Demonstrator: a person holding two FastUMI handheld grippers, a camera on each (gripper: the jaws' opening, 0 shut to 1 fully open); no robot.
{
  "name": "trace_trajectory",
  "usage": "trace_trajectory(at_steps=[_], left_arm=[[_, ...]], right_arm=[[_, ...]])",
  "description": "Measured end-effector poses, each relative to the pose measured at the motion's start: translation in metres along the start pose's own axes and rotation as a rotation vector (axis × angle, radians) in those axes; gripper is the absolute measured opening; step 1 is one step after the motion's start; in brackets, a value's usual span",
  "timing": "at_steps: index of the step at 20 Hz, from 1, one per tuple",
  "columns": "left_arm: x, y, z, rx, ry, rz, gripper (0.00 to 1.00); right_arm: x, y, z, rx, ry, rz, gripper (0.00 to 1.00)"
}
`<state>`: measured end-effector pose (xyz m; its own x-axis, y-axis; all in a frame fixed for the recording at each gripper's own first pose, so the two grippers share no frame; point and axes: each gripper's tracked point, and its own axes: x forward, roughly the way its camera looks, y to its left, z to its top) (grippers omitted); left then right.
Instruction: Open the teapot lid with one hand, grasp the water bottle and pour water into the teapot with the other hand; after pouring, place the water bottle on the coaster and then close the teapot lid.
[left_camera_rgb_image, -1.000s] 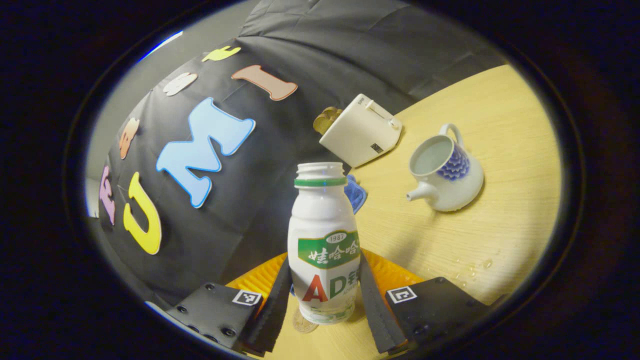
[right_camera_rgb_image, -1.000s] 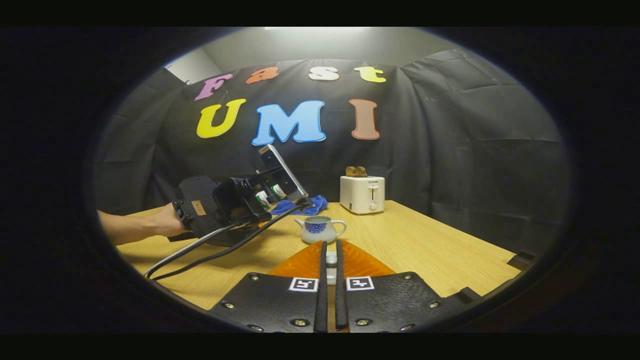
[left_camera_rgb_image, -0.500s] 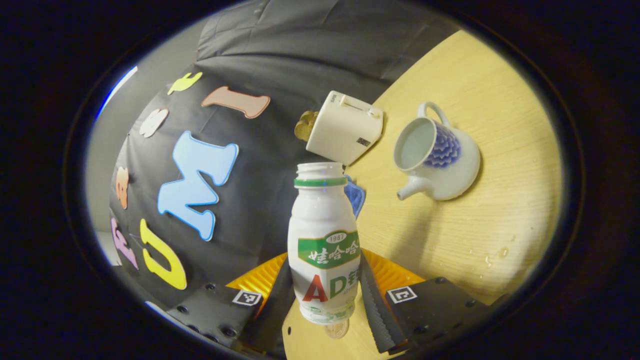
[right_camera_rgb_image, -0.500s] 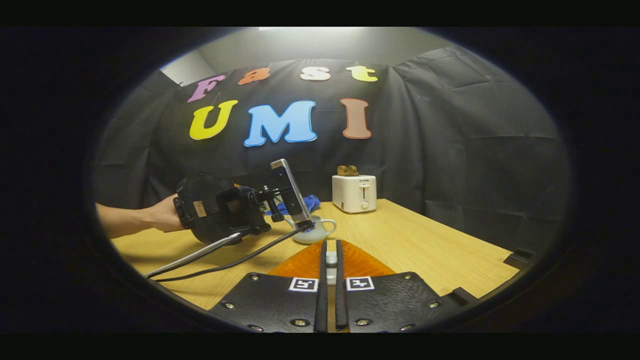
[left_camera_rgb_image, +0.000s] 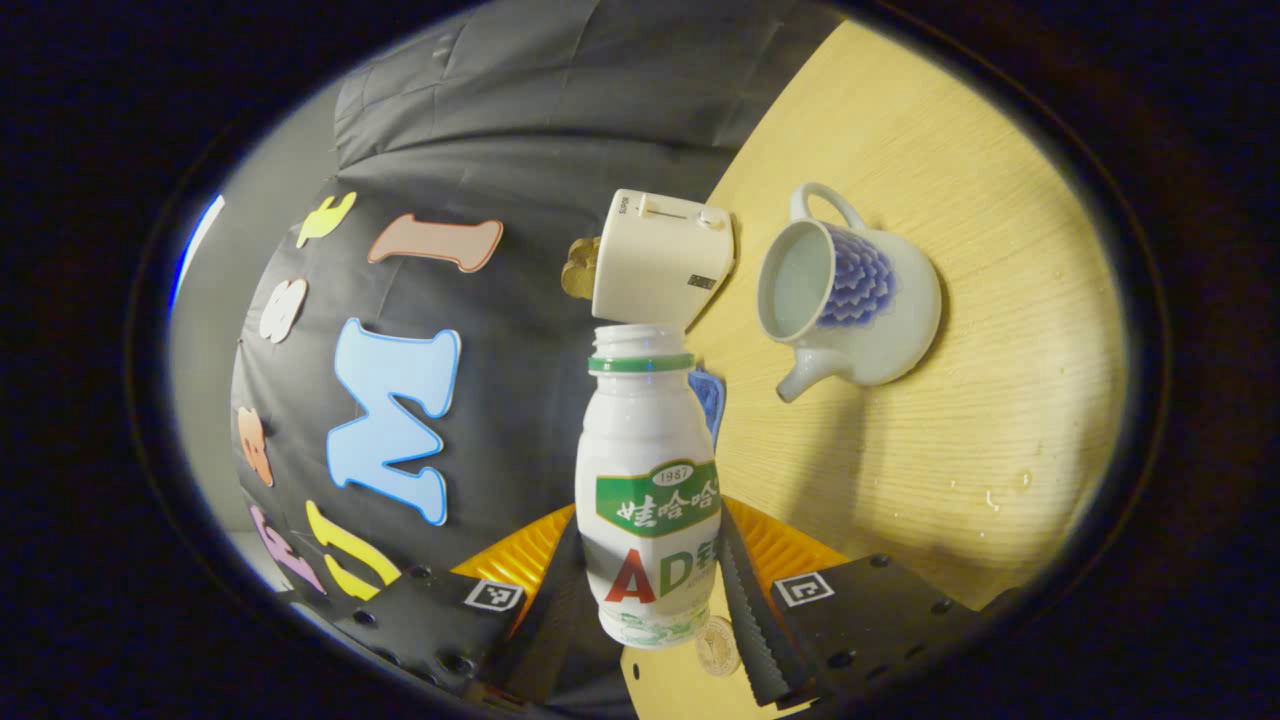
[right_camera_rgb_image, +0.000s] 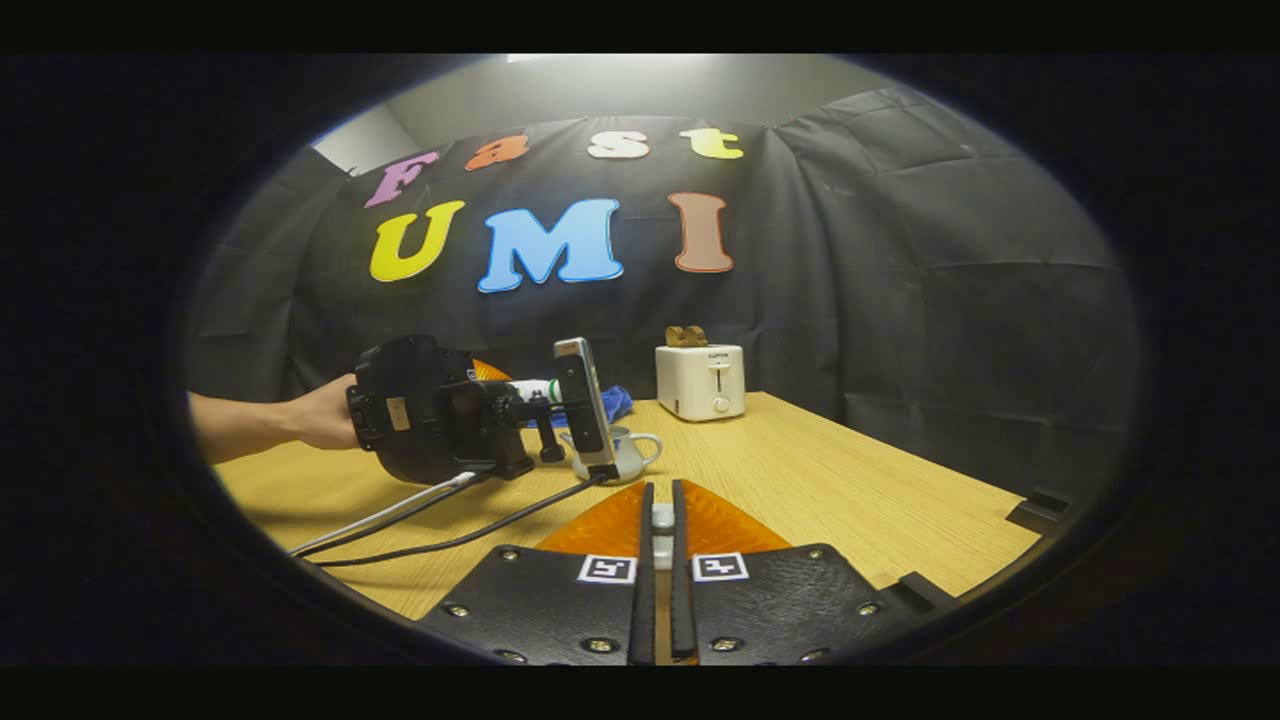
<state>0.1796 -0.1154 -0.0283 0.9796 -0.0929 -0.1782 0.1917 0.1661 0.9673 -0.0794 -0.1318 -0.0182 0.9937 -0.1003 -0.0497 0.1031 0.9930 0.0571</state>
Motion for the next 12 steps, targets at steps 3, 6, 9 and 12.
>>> trace_trajectory(at_steps=[3, 6, 9, 12], left_arm=[[-0.003, 0.000, 0.003, 0.062, -0.003, -0.001, 0.84], [-0.006, 0.000, 0.008, 0.102, -0.015, -0.001, 0.84], [-0.009, 0.004, 0.015, 0.142, -0.027, 0.011, 0.84], [-0.012, 0.005, 0.020, 0.178, -0.036, 0.021, 0.84]], right_arm=[[0.000, -0.002, -0.001, 0.007, 0.000, -0.002, 0.06], [-0.001, -0.003, -0.001, 0.009, 0.001, -0.003, 0.06], [-0.001, -0.005, -0.001, 0.008, -0.003, -0.005, 0.06], [-0.001, -0.006, -0.001, 0.012, 0.001, -0.006, 0.06]])
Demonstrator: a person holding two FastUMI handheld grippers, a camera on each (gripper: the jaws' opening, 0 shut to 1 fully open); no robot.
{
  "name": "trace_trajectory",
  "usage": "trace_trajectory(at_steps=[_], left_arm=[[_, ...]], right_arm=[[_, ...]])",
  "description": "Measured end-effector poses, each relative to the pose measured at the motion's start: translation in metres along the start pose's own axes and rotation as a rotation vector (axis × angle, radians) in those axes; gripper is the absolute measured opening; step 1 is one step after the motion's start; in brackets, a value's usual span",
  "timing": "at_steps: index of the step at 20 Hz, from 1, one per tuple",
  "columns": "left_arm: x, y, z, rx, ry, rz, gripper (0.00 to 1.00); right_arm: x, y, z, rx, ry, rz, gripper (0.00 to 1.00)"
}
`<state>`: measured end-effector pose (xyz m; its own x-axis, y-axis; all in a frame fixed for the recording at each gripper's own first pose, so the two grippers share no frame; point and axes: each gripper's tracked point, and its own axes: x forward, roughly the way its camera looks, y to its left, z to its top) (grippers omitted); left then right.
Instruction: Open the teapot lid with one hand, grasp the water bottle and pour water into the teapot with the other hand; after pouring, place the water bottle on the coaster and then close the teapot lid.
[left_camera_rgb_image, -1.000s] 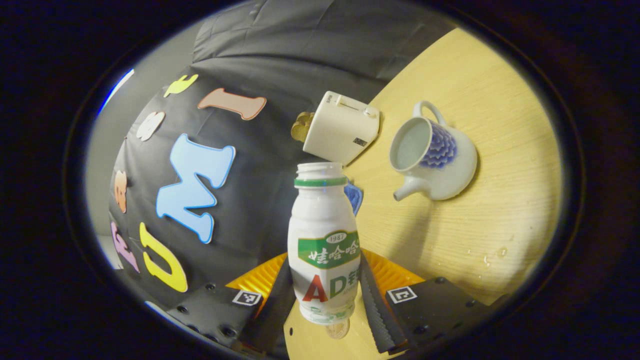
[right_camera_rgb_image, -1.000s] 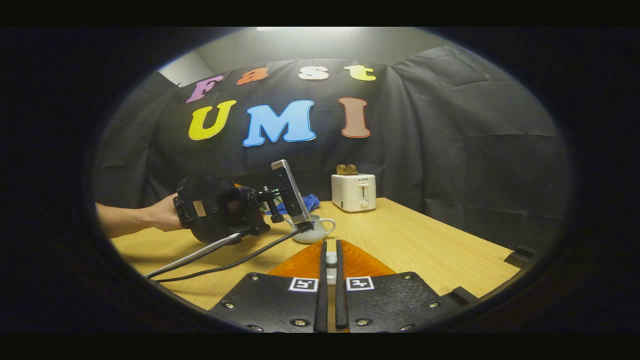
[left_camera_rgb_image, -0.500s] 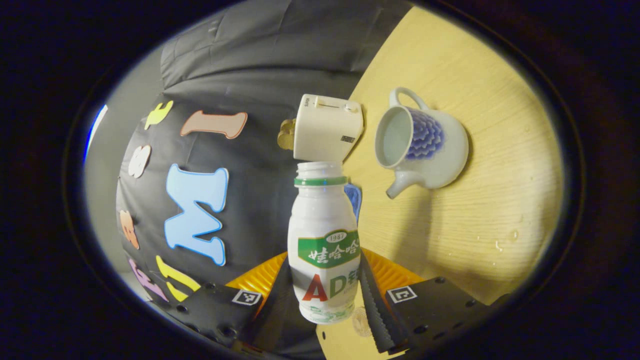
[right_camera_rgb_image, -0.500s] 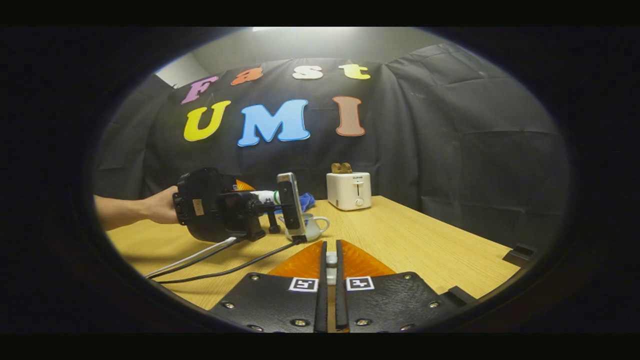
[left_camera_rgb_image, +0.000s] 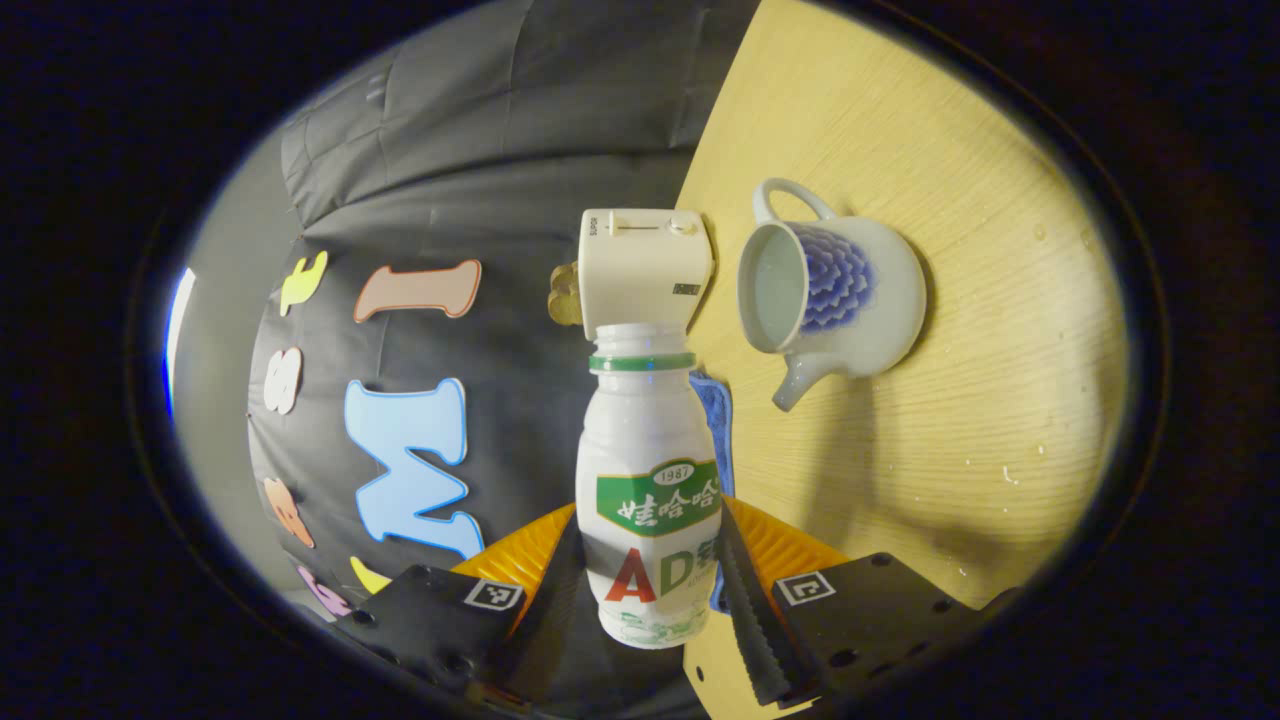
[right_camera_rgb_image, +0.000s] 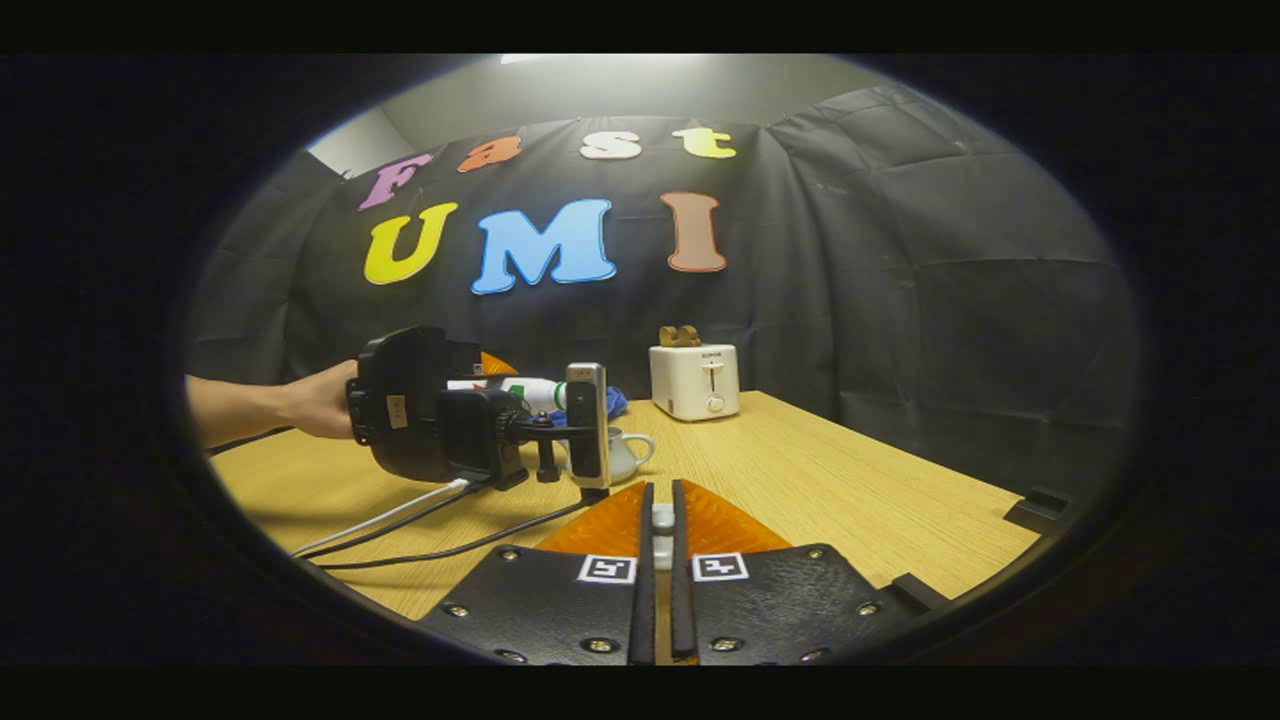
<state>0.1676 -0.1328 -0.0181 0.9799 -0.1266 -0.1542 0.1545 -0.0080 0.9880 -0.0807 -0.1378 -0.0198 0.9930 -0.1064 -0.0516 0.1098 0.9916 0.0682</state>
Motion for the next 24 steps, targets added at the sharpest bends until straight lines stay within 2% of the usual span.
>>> trace_trajectory(at_steps=[3, 4, 5, 8, 9, 10, 13, 14, 24], left_arm=[[-0.0019, 0.0029, 0.0019, 0.043, -0.005, 0.012, 0.84], [-0.0010, 0.0037, 0.0022, 0.053, -0.003, 0.017, 0.77], [-0.0015, 0.0030, 0.0013, 0.060, -0.002, 0.017, 0.84], [0.0003, 0.0028, 0.0007, 0.085, -0.001, 0.008, 0.84], [-0.0002, 0.0043, 0.0014, 0.103, -0.008, 0.012, 0.77], [-0.0011, 0.0046, 0.0024, 0.120, -0.006, 0.019, 0.84], [-0.0003, 0.0058, 0.0036, 0.139, -0.014, 0.023, 0.84], [0.0004, 0.0061, 0.0041, 0.135, -0.015, 0.023, 0.77], [0.0031, 0.0101, 0.0048, 0.186, -0.028, 0.033, 0.77]], right_arm=[[-0.0008, -0.0021, 0.0004, 0.005, -0.002, -0.003, 0.06], [-0.0008, -0.0018, 0.0003, 0.005, 0.000, 0.000, 0.06], [-0.0015, -0.0023, -0.0006, 0.003, 0.000, -0.001, 0.06], [-0.0035, -0.0019, 0.0021, 0.002, -0.005, -0.001, 0.06], [-0.0030, -0.0017, 0.0023, 0.002, -0.007, -0.001, 0.06], [-0.0035, -0.0019, 0.0029, 0.002, -0.008, -0.003, 0.06], [-0.0037, -0.0042, 0.0004, 0.001, -0.005, -0.007, 0.06], [-0.0043, -0.0053, -0.0004, 0.001, -0.003, -0.010, 0.06], [-0.0041, -0.0061, -0.0017, 0.002, 0.005, -0.014, 0.06]])
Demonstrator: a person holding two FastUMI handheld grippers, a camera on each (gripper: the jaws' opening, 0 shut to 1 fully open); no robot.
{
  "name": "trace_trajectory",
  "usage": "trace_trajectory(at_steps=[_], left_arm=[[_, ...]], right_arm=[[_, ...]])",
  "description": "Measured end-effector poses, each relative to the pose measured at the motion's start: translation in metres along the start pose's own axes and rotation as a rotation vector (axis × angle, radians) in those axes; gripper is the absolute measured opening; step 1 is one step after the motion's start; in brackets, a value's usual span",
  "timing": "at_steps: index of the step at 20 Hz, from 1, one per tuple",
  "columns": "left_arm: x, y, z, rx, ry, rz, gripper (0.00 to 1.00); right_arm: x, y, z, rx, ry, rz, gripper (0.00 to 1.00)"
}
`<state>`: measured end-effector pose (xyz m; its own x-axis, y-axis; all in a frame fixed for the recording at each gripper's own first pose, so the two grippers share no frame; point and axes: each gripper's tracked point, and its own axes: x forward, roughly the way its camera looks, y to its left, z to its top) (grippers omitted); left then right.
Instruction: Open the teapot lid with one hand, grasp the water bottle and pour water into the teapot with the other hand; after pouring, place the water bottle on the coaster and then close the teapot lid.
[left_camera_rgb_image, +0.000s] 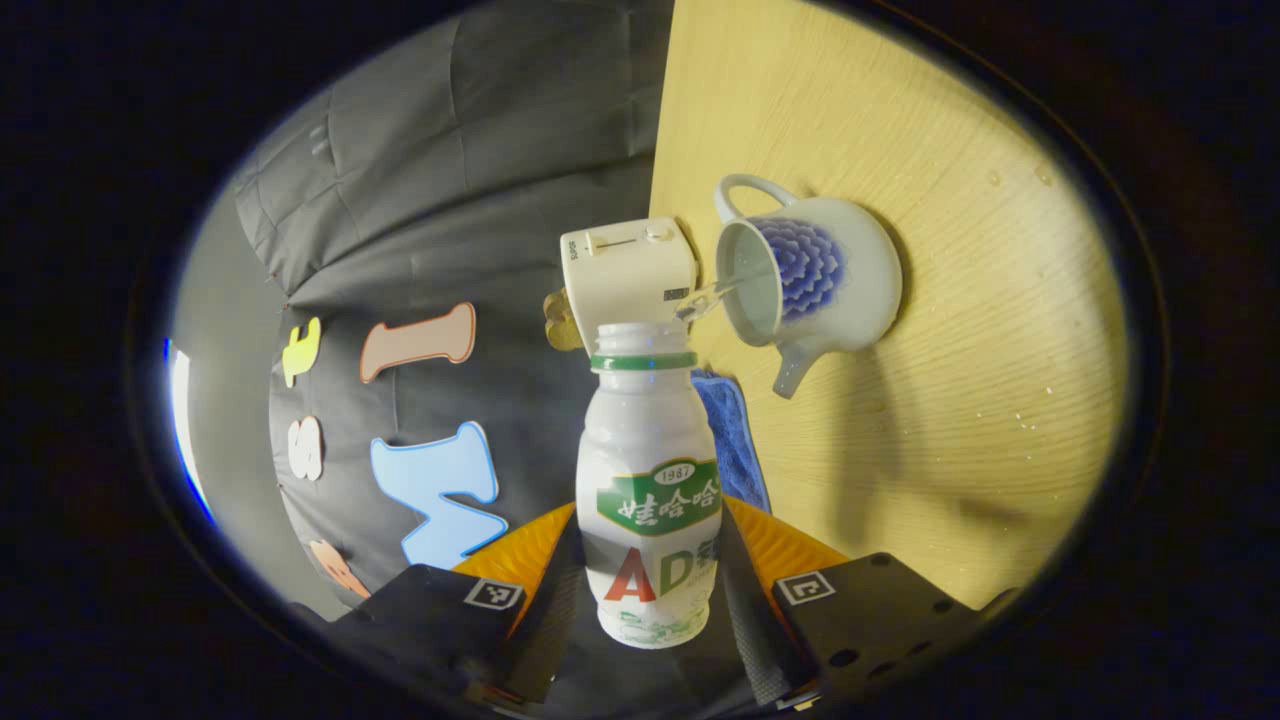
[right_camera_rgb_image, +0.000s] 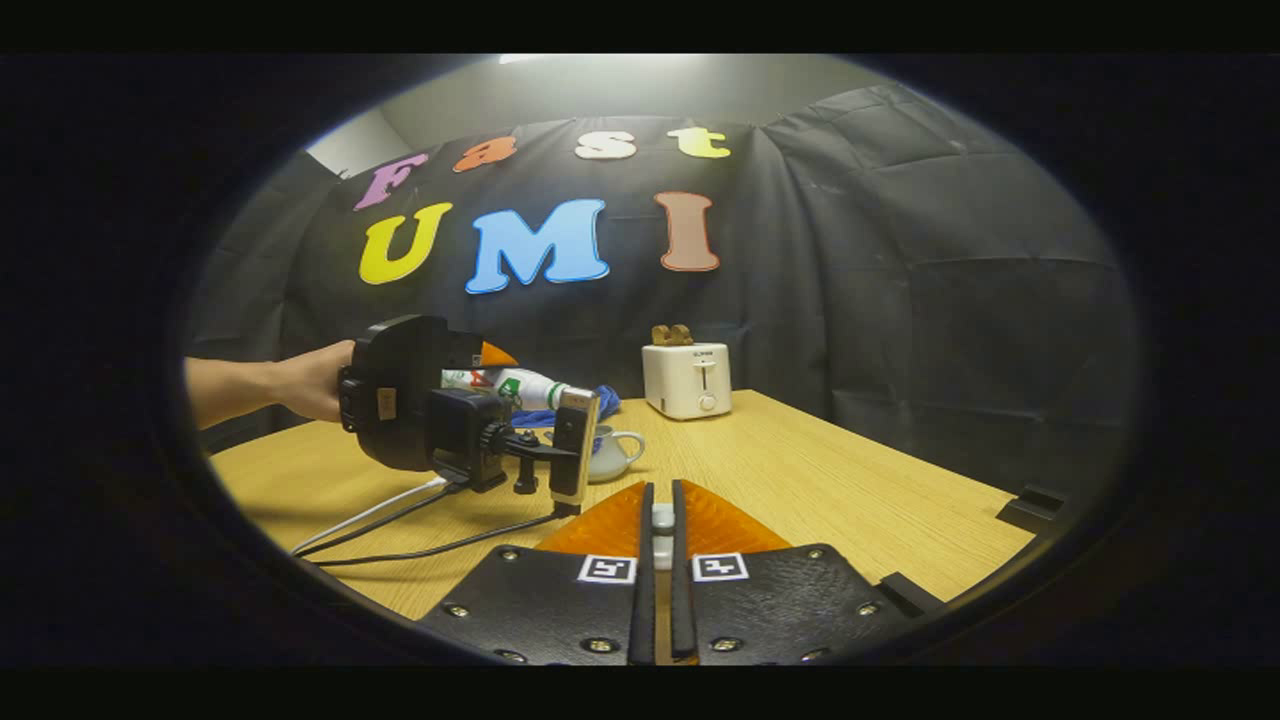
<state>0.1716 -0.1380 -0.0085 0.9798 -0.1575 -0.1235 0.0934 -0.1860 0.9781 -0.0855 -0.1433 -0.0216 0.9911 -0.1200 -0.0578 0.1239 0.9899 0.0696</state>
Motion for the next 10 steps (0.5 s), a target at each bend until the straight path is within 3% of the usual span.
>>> trace_trajectory(at_steps=[10], left_arm=[[0.0005, 0.0034, 0.0034, 0.067, -0.011, 0.020, 0.75]], right_arm=[[-0.0011, -0.0006, -0.0004, 0.008, 0.000, 0.002, 0.06]])
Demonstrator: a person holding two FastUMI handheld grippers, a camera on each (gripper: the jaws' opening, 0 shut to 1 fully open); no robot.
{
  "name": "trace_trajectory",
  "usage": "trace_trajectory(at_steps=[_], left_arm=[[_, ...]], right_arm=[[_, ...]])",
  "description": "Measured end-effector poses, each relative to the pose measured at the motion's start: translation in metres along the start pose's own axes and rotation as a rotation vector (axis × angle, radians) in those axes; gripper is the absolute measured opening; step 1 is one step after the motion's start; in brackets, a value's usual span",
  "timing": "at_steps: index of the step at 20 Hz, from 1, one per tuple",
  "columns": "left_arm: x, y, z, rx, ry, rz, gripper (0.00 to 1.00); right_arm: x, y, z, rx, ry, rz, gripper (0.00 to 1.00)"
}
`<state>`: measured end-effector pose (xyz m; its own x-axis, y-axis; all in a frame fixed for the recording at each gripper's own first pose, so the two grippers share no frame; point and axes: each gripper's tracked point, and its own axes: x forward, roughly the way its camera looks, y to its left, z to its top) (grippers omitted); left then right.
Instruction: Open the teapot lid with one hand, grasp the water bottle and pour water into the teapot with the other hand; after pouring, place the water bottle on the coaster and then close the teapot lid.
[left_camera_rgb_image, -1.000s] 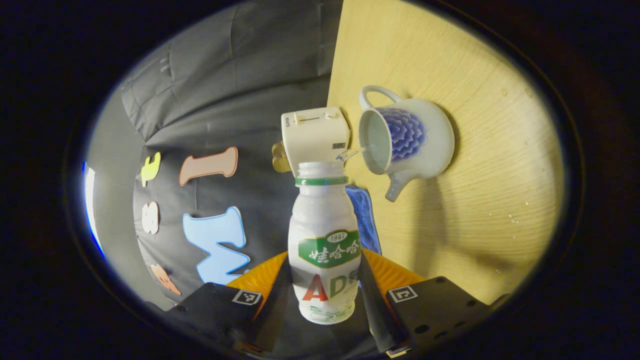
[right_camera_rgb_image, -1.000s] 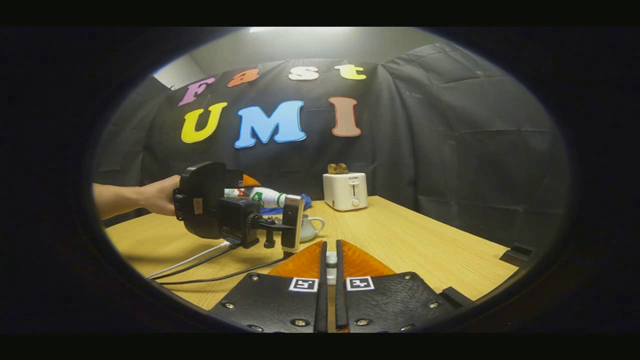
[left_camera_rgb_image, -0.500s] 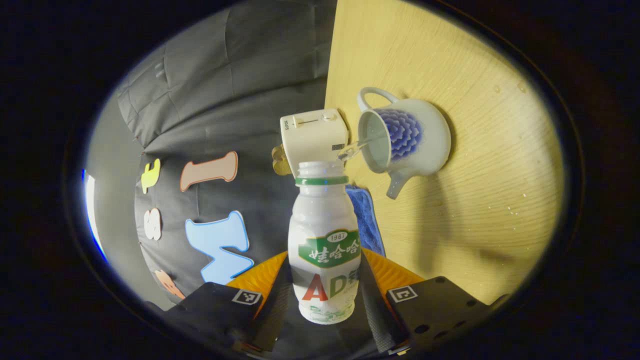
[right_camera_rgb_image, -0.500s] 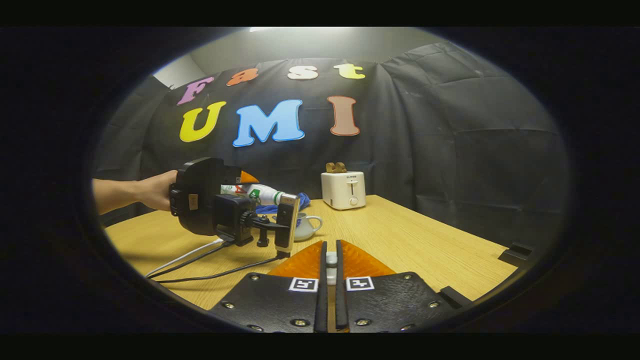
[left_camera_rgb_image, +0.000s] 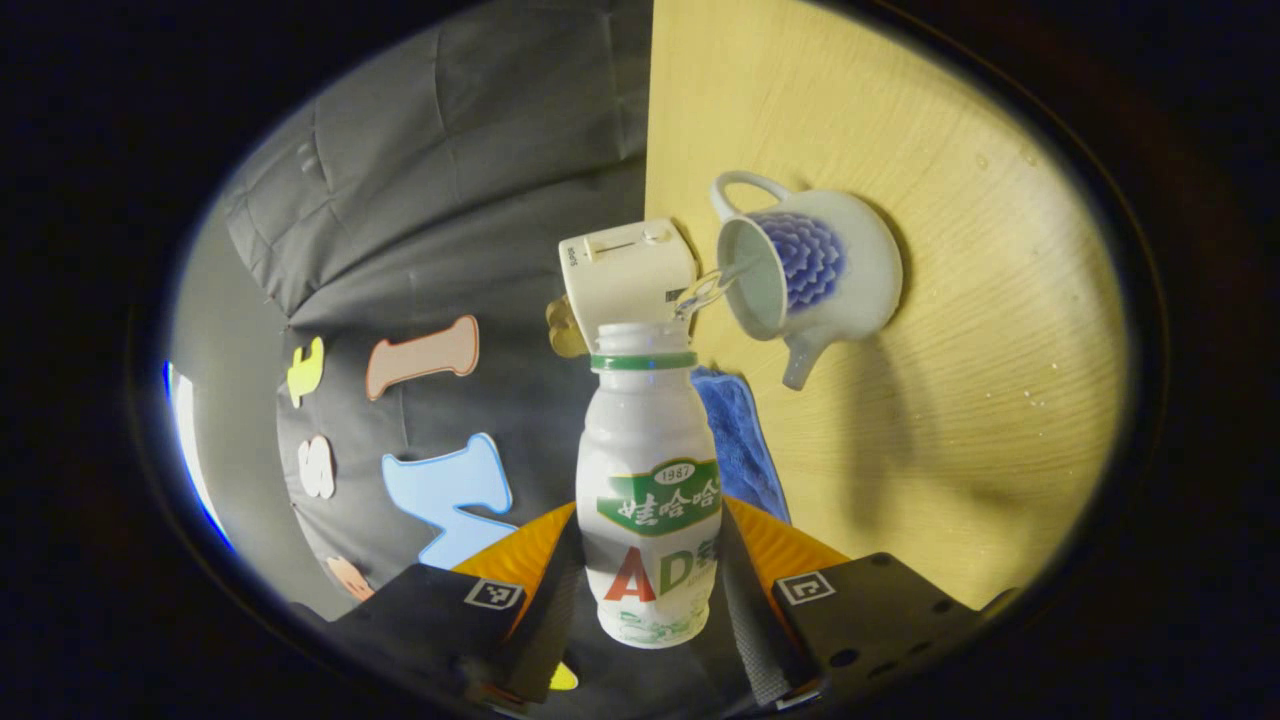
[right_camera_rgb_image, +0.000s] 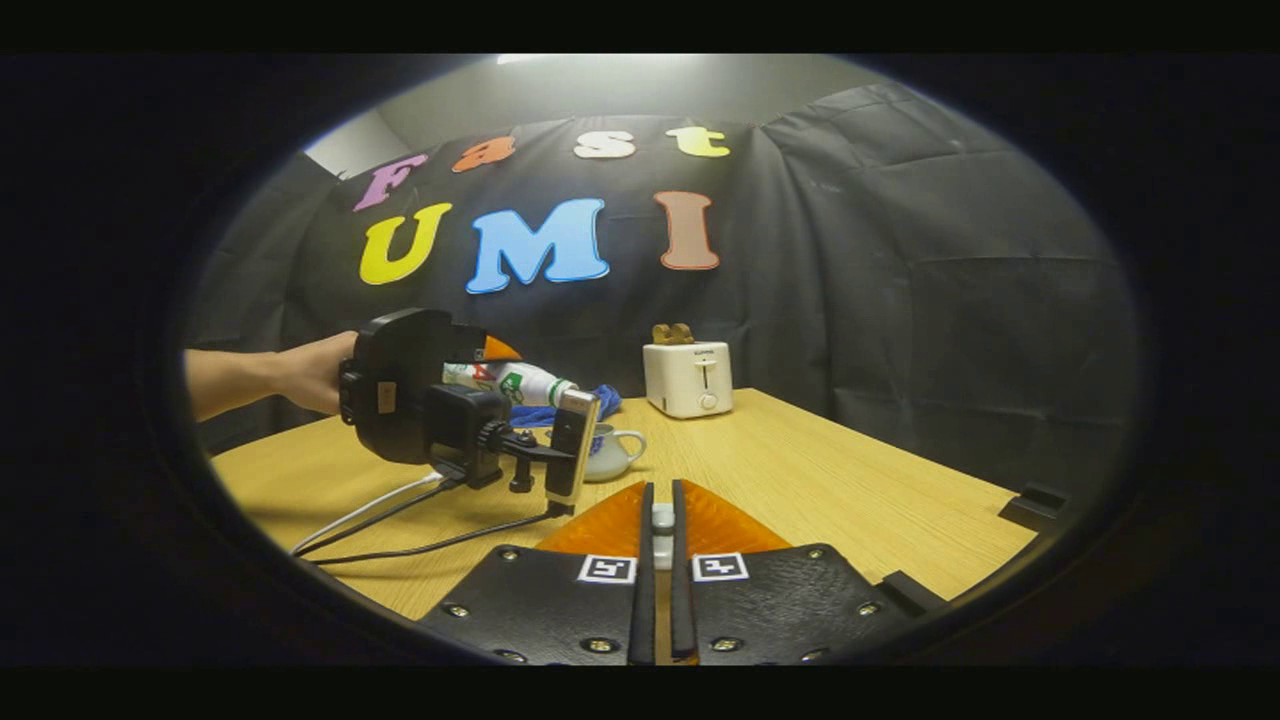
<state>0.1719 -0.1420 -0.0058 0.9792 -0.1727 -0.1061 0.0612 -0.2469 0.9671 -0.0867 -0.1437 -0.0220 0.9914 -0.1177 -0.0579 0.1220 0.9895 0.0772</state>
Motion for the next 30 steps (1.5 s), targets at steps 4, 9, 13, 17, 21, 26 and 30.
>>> trace_trajectory(at_steps=[4, 9, 13, 17, 21, 26, 30], left_arm=[[0.000, 0.003, 0.003, 0.023, -0.007, 0.006, 0.77], [0.000, 0.003, 0.006, 0.055, -0.014, 0.013, 0.77], [-0.001, 0.006, 0.007, 0.082, -0.015, 0.009, 0.77], [-0.001, 0.008, 0.006, 0.103, -0.018, 0.012, 0.77], [-0.001, 0.009, 0.006, 0.130, -0.027, 0.019, 0.77], [0.001, 0.012, 0.006, 0.167, -0.032, 0.019, 0.77], [0.001, 0.013, 0.006, 0.170, -0.040, 0.012, 0.77]], right_arm=[[-0.002, -0.001, 0.000, 0.004, -0.004, 0.000, 0.06], [-0.004, -0.002, 0.002, 0.017, -0.010, 0.004, 0.06], [-0.006, 0.000, 0.003, 0.020, -0.016, 0.014, 0.06], [-0.008, -0.001, 0.003, 0.020, -0.018, 0.013, 0.06], [-0.008, -0.001, 0.004, 0.021, -0.023, 0.015, 0.06], [-0.009, 0.000, 0.009, -0.005, -0.037, 0.018, 0.06], [-0.008, 0.000, 0.011, -0.006, -0.039, 0.018, 0.06]])
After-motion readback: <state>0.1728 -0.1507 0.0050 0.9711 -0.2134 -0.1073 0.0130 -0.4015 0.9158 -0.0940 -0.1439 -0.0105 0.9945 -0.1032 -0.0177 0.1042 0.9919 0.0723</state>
